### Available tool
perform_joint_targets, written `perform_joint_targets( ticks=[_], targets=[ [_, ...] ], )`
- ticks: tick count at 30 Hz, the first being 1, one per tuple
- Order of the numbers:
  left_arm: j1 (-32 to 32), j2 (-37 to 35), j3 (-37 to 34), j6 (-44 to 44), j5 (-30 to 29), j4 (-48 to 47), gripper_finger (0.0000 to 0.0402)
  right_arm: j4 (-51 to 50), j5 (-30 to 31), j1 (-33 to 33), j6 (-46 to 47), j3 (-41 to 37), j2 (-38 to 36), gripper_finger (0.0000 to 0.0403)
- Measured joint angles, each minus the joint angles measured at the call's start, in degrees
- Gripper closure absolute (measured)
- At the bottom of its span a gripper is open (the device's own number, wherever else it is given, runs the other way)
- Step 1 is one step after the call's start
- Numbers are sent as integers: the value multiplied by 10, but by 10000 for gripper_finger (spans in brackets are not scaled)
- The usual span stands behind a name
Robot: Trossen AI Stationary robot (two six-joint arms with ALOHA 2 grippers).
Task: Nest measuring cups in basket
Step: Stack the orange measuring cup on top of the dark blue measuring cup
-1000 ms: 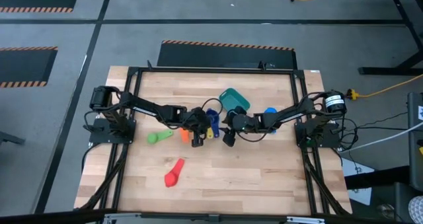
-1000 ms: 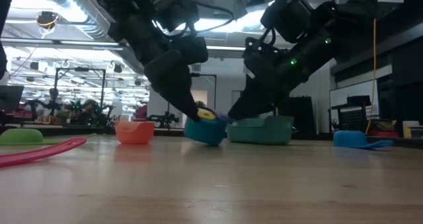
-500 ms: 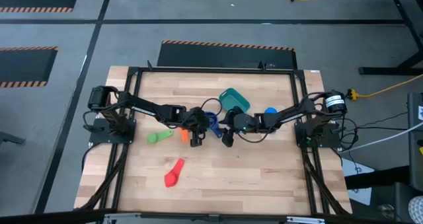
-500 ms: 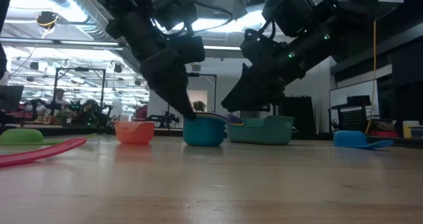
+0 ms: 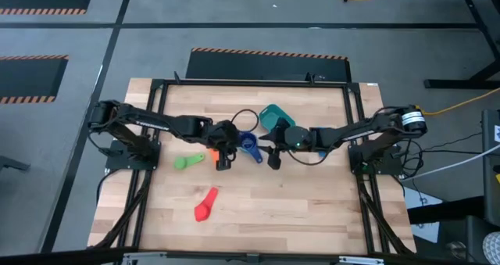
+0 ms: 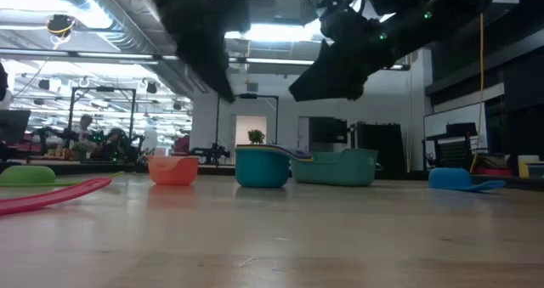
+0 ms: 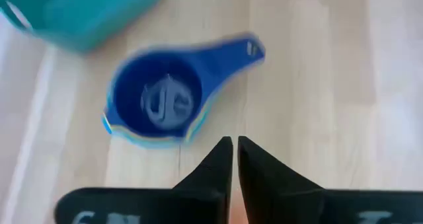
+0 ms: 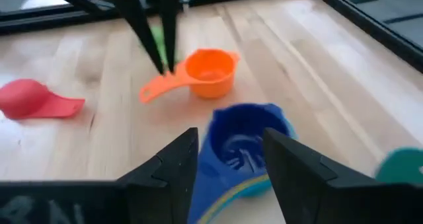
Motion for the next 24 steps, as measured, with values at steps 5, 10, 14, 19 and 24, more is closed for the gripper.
perform_joint_targets(
  ticks=[5, 10, 14, 19, 24],
  targets=[
    [2, -23, 48, 2, -8, -29, 352, -28, 0, -13, 1, -1, -28, 228],
    [2, -29, 95, 28, -98, -88, 308, -66, -2, -18, 1, 0, -53, 228],
    [4, -29, 151, 33, -209, -205, 275, -132, -2, -18, 2, 0, -88, 228],
    [28, -29, 187, 48, -281, -285, 265, -204, 0, -20, 2, 0, -142, 228],
    [84, -30, 189, 97, -228, -326, 267, -238, 0, -21, 1, 0, -183, 228]
  ],
)
